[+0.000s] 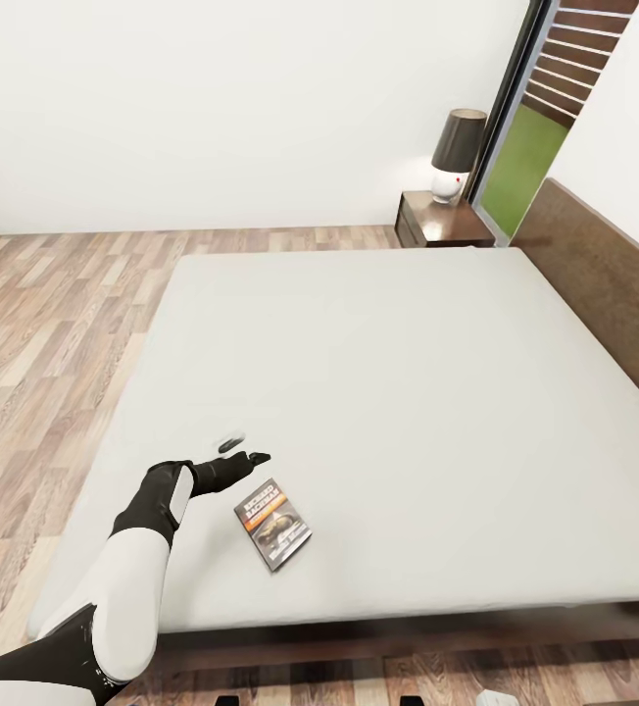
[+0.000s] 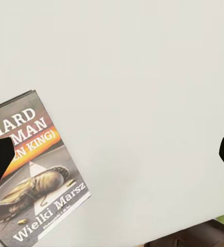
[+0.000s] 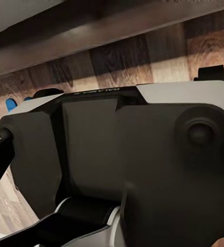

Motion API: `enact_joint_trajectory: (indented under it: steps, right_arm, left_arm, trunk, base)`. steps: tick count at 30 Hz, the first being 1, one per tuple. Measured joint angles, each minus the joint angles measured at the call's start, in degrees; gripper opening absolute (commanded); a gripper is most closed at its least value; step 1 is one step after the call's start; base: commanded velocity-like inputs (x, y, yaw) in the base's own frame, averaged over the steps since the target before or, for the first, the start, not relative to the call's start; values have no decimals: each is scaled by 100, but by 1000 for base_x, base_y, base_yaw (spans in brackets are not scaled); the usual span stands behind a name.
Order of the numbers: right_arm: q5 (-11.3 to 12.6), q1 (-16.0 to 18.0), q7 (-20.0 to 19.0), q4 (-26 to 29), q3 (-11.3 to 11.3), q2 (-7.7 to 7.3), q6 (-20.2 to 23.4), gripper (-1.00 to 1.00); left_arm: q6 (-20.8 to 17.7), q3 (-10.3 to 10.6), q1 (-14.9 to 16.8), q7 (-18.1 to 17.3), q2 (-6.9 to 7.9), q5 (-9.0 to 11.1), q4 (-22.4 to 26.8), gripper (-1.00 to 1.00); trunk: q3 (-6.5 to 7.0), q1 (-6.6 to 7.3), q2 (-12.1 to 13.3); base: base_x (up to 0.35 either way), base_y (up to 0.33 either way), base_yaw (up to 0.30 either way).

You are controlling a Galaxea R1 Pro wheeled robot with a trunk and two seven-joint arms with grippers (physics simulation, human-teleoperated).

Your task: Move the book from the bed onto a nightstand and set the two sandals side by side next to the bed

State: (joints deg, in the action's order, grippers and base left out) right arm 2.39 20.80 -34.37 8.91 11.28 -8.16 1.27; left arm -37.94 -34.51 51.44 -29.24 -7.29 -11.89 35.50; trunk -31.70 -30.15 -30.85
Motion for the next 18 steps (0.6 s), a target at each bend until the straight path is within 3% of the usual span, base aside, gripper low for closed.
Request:
enact_joint_trajectory:
  steps: [18]
  right_arm:
    - [0, 0, 0, 0, 0, 0, 0, 100]
  left_arm:
    - [0, 0, 0, 1, 0, -1, 2, 100]
  trunk:
    - [-324, -396, -724]
  base:
    - [0, 0, 0]
